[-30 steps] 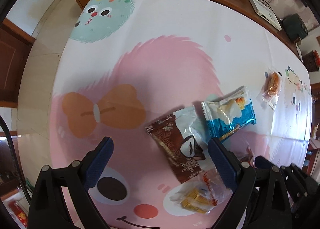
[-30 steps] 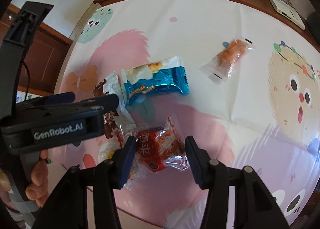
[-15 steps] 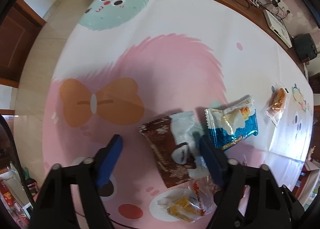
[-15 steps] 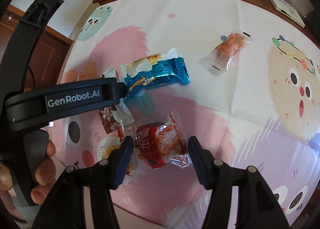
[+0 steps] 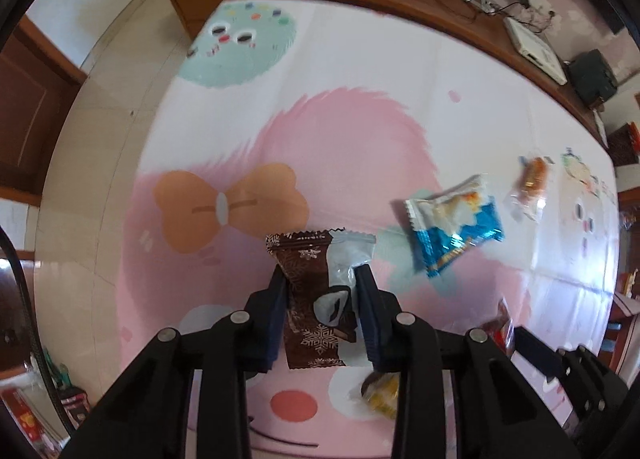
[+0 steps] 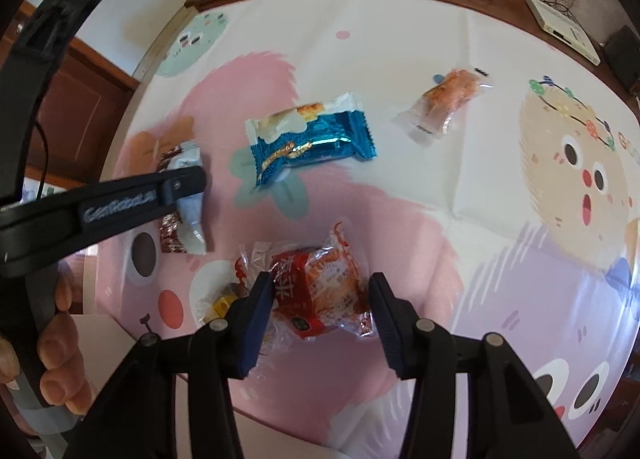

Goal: Organize snacks
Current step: 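Carry both bags over the white tray and open both grippers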

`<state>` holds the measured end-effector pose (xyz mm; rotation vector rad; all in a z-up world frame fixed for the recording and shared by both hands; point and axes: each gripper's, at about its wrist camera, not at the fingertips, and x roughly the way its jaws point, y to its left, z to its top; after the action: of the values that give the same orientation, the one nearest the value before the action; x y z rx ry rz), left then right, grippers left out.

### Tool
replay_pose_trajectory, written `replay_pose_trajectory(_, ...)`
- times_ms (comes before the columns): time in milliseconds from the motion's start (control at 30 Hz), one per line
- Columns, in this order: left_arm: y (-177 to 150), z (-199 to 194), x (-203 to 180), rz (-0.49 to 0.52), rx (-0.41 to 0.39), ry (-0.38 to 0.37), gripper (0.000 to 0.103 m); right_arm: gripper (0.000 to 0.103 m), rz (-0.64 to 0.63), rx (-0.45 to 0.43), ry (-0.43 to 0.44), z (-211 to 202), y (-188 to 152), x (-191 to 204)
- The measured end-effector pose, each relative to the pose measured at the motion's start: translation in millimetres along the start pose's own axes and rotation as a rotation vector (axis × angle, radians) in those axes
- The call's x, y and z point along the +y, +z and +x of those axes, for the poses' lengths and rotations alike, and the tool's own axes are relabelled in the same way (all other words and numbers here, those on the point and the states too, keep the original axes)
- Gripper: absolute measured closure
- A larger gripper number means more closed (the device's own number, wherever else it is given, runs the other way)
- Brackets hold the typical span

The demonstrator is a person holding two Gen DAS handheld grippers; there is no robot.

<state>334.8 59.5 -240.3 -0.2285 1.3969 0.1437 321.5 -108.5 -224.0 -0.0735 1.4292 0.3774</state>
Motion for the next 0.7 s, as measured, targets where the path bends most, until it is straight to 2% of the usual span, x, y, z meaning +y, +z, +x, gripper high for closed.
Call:
replay_pose_trajectory(200,-24.2,-61.4,-4.5,0.089,-0.073,-0.040,0.072,0.054,0.057,-0.079,0.013,-38.2,-8.4,-5.6)
replay_pose_trajectory(367,-46.5,-112.0,5.7,0.164,-0.121,-0.075,0.072,0.054,0.097,-0.181,0.027,-86.2,-26.1,-1.7)
replay_pose_trajectory(700,-111.2,-192.0,28.0,0.293,-0.223,-0.133,0.072,0.054,0.131,-0.343,0.034,-176.4,-94.3,37.1)
